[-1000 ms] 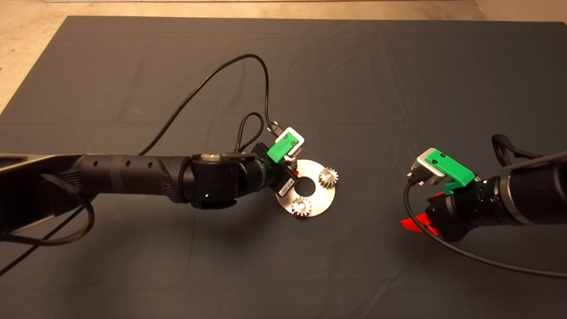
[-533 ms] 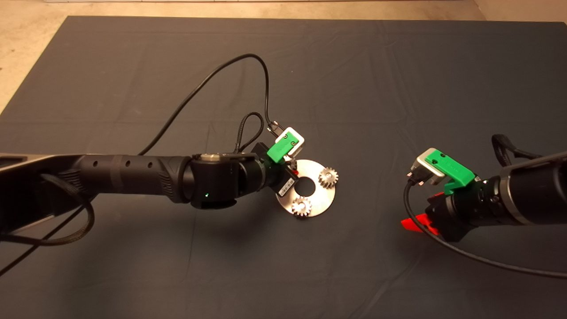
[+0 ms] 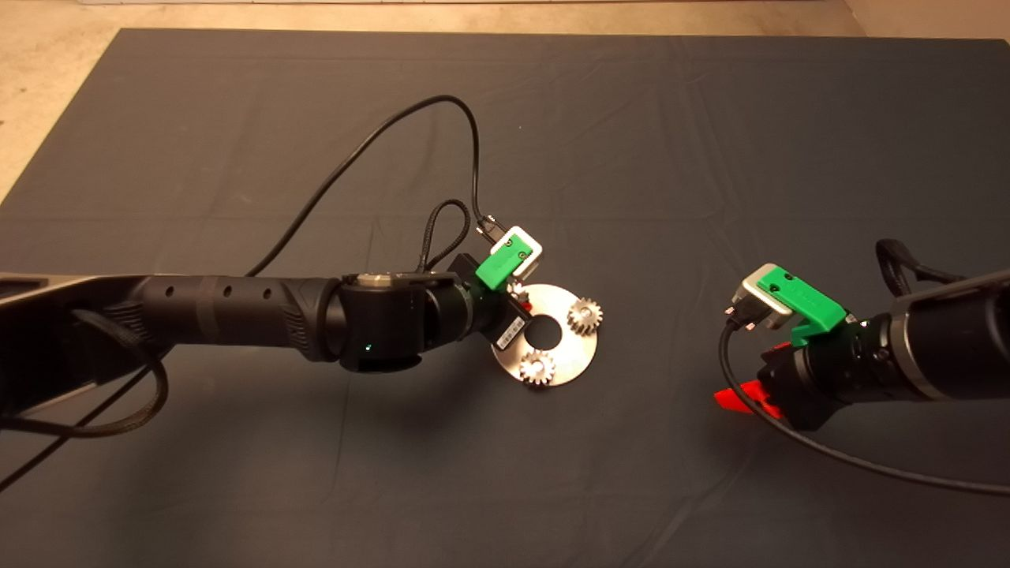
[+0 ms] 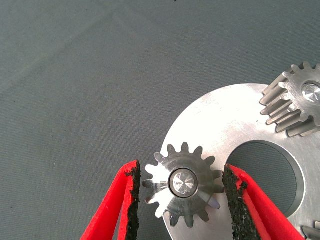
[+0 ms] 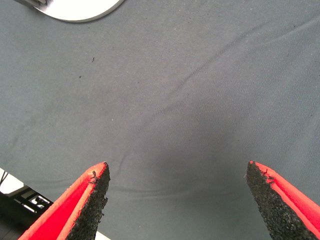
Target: Install three planetary gears onto the carrier pins
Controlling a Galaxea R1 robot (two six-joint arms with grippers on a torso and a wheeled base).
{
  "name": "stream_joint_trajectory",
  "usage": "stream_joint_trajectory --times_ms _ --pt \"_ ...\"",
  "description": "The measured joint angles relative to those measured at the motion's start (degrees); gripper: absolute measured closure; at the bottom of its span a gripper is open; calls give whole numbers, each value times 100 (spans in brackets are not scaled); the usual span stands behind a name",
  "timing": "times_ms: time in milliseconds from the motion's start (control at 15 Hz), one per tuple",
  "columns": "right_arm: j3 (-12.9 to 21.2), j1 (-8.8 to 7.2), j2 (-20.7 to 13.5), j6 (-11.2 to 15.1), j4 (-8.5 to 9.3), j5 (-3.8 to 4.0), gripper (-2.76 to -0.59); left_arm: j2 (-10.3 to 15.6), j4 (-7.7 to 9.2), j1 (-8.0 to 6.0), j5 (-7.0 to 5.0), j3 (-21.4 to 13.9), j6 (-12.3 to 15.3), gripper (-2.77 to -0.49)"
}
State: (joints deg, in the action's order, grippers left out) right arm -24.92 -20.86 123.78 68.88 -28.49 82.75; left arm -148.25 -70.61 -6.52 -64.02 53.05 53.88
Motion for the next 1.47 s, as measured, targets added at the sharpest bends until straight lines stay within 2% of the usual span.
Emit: stream_joint_trajectory --times_ms 200,467,533,600,667,733,800,867,1000,1067,1133,1200,1267,1333,1467 --pt "-10 0 -17 0 2 0 -202 161 0 -1 -30 -228 47 -115" --pt "-193 -9 -93 -41 5 -4 -202 601 10 -4 -87 -1203 430 -131" --pt "-210 -9 -90 -96 5 -9 -202 672 32 -17 -209 -1358 458 -131" --pt "-228 -11 -74 -107 5 -11 -202 712 69 -37 -448 -1466 508 -131" --pt "-232 -9 -41 -108 5 -17 -202 725 169 -105 -768 -1591 532 -131" --pt "-232 -11 27 -110 7 -21 -202 730 334 -257 -1025 -1721 569 -131" --pt "-226 -9 126 -107 14 -21 -202 713 557 -447 -1196 -1817 602 -131" --pt "-201 -9 275 -105 41 -21 -202 692 862 -634 -1319 -1894 660 -131" --pt "-127 -6 728 -19 99 -1 -202 669 1738 -878 -1556 -2019 881 -131" --pt "-104 -6 1029 117 105 18 -202 665 2142 -947 -1673 -2142 1119 -131" --pt "-70 9 1323 347 105 21 -202 660 2420 -1015 -1782 -2336 1476 -131" --pt "-20 9 1495 634 105 118 -202 666 2618 -1053 -1932 -2557 1934 -131" --pt "9 21 1586 795 104 322 -202 671 2741 -1084 -2157 -2763 2405 -131" --pt "23 85 1649 931 99 468 -202 682 2854 -1130 -2291 -2926 2761 -131" --pt "83 234 1789 1105 93 492 -202 762 3082 -1200 -2299 -3165 3208 -131"
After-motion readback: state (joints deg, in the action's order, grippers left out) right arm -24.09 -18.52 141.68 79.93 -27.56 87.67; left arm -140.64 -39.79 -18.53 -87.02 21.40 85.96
